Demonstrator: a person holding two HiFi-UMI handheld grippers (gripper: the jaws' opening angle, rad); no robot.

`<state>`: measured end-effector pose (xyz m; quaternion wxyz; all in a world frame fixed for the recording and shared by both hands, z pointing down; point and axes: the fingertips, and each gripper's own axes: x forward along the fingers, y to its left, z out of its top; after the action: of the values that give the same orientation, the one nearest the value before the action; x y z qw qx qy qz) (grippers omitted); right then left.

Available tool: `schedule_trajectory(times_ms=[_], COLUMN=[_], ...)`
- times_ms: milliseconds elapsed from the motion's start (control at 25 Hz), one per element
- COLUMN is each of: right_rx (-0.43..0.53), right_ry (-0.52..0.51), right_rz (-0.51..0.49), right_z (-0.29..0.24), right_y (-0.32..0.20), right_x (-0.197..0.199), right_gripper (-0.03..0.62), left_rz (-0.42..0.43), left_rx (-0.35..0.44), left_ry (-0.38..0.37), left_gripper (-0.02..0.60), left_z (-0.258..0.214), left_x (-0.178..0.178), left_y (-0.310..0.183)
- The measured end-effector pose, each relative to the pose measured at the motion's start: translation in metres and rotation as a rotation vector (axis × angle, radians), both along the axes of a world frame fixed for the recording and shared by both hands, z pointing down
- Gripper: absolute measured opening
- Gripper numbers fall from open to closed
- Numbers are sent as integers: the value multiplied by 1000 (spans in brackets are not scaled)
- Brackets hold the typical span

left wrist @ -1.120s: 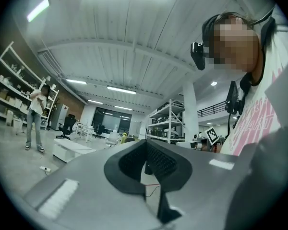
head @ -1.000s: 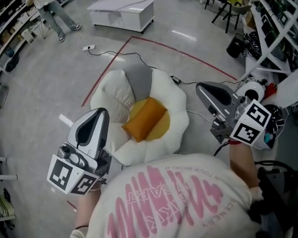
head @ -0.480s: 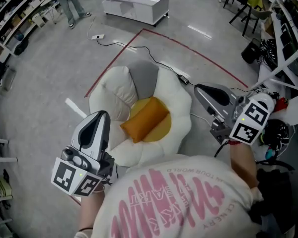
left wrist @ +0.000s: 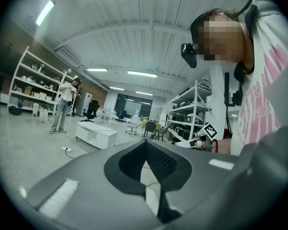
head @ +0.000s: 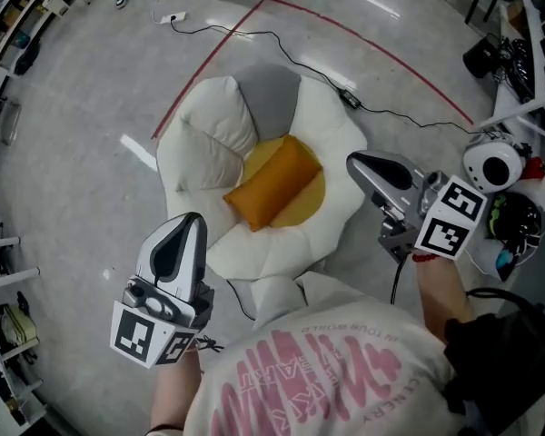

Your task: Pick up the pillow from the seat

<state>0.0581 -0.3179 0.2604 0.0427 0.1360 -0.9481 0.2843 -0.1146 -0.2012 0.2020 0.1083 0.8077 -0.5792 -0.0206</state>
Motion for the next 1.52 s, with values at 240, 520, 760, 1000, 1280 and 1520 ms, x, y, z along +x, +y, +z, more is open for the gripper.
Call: schedule_trajectory(times_ms=[240, 520, 760, 1000, 1280, 1520], right_rx=[-164, -436, -652, -849, -1034, -1166], right_ry=[103, 174, 175, 125, -108, -249], right_rz=[71, 188, 291, 372, 432, 452], right_z=[110, 255, 383, 491, 541, 611], right_y=[-1, 34, 61, 93, 98, 71], right_x=[-13, -13, -18, -19, -29, -45], right_gripper=[6, 5, 3, 3, 4, 24], left_rz=[26, 44, 74, 59, -59, -254], left_rx=[-204, -366, -582, -734, -783, -793], left_ry=[103, 179, 201, 234, 282, 296], left_gripper=[17, 15, 14, 14, 14, 14], left_z=[115, 247, 381, 496, 560, 620], left_x=[-24, -51, -55, -48, -40, -59], left_y=[-24, -30, -15, 10, 6, -28])
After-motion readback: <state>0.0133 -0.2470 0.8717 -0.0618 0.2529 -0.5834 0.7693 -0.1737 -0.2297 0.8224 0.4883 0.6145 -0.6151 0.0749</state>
